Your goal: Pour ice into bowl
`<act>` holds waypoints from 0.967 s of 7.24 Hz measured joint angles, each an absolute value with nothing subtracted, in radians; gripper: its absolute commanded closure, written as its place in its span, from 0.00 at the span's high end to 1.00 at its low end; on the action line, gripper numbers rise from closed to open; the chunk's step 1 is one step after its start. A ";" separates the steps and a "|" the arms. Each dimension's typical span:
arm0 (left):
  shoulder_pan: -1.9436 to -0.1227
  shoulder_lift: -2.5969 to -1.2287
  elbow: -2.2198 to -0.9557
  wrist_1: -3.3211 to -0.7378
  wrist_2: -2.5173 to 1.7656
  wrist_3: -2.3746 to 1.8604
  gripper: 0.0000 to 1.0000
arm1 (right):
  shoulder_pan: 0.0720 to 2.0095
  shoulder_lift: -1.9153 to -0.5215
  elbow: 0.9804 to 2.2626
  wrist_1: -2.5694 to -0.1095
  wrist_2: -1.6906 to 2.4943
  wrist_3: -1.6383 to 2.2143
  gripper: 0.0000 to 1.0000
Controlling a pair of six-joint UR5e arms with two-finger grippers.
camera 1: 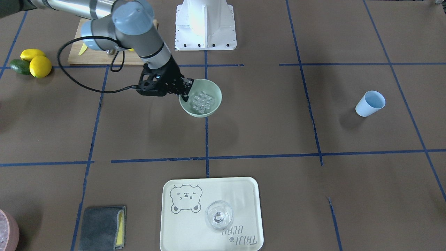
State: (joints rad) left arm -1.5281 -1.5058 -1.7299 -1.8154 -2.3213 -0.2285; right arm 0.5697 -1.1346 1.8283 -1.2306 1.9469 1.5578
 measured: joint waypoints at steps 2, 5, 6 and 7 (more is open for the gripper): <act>-1.533 -1.478 -1.781 -1.733 -2.327 -0.225 1.00 | 0.668 -1.386 1.957 -1.227 2.013 1.348 0.00; -1.522 -1.433 -1.800 -1.776 -2.330 -0.229 1.00 | 0.765 -1.691 1.909 -0.929 2.063 1.171 0.00; -1.520 -1.431 -1.798 -1.792 -2.329 -0.228 1.00 | 0.819 -1.716 1.835 -0.844 2.118 1.159 0.00; -1.520 -1.430 -1.798 -1.800 -2.328 -0.225 1.00 | 0.906 -1.723 1.761 -0.801 2.229 1.133 0.00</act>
